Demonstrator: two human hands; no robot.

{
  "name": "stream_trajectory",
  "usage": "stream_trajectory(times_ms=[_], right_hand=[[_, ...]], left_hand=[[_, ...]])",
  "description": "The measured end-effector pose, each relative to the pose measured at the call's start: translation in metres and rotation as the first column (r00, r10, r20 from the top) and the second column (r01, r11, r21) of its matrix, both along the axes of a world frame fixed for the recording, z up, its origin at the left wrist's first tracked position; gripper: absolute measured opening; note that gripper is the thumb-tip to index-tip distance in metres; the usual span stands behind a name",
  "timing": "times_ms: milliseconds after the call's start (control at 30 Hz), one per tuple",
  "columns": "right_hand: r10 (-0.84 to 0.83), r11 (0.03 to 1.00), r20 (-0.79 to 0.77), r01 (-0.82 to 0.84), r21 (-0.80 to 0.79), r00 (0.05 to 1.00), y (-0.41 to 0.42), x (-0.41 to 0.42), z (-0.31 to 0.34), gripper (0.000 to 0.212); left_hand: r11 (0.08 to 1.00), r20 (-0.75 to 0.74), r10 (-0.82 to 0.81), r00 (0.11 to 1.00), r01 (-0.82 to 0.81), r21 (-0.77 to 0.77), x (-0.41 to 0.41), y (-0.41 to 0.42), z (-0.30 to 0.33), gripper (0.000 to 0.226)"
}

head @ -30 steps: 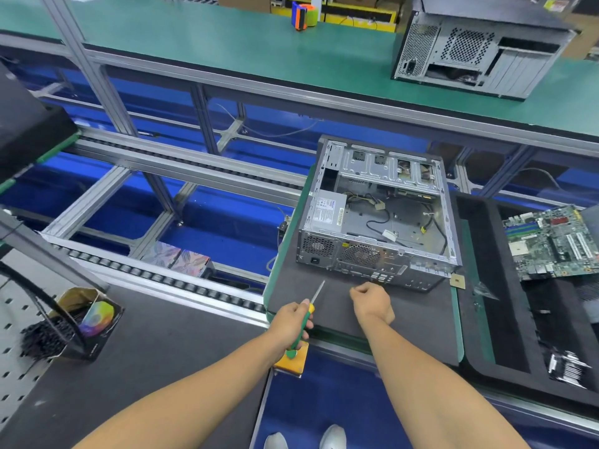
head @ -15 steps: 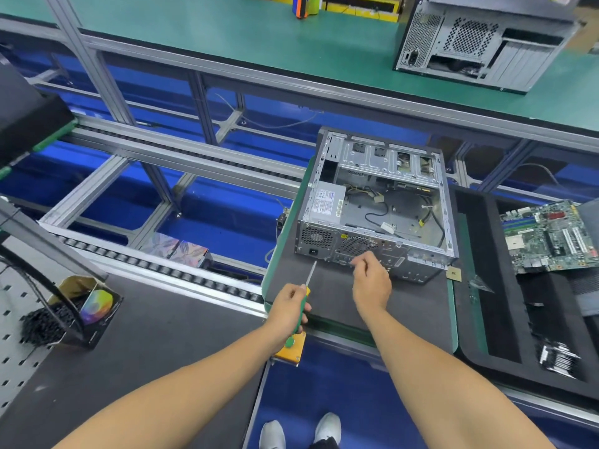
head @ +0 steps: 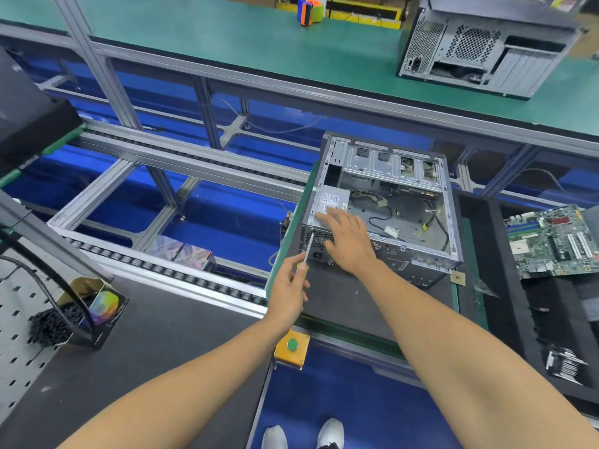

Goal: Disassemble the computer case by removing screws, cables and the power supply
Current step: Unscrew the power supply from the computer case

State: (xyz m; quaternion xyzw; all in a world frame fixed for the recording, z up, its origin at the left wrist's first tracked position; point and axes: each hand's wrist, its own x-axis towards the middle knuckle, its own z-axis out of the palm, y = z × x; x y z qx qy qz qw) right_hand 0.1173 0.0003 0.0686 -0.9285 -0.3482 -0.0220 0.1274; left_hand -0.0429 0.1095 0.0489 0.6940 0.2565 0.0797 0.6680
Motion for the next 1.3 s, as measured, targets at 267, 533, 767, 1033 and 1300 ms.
stream_trajectory(times_ms=[267,533,767,1033,1300], right_hand=[[0.070,0.997,-0.072,-0.072,-0.029,0.995,-0.005,0.005,0.005,0.072],[0.034,0.998,-0.099,-0.039,-0.048,0.995,-0.003,0.005,0.004,0.081],[0.019,0.998,-0.127,-0.028,-0.063,0.992,-0.002,0.005,0.006,0.085],[0.021,0.998,-0.134,-0.029,-0.059,0.991,-0.002,0.004,0.007,0.090],[0.014,0.999,-0.141,-0.021,-0.047,0.990,-0.001,0.004,0.007,0.091]], left_hand=[[1.000,0.004,0.010,1.000,-0.010,0.022,0.008,0.002,0.004,0.028],[0.998,0.004,0.048,0.999,-0.048,-0.028,0.005,0.002,0.002,0.027],[1.000,-0.002,0.028,1.000,-0.028,-0.007,0.006,0.005,0.001,0.026],[1.000,-0.002,-0.001,1.000,0.001,0.008,0.006,0.009,0.001,0.025],[1.000,-0.002,0.007,1.000,-0.007,0.004,0.005,0.007,-0.004,0.027]])
